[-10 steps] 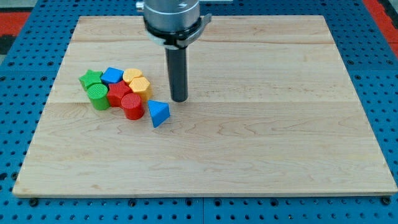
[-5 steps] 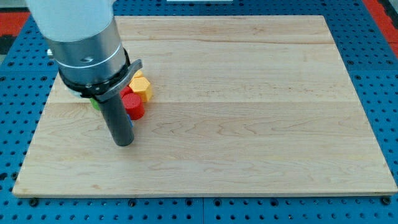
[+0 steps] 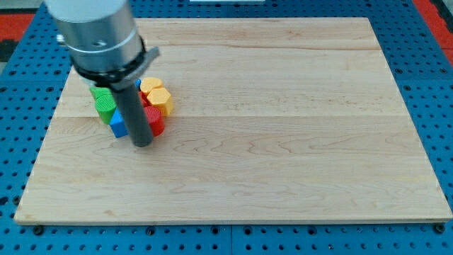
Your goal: Push the blue triangle into the group of blocks
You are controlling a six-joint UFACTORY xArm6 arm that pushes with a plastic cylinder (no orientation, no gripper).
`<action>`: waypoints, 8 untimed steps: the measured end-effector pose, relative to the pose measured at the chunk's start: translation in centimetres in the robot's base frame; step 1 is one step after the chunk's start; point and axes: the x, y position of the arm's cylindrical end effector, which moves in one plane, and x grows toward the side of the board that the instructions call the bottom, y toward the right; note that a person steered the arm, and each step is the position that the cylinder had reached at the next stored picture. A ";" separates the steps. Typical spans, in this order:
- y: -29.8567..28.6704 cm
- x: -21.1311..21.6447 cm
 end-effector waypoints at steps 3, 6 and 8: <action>0.7 -0.4; 0.5 -0.9; 0.4 -0.1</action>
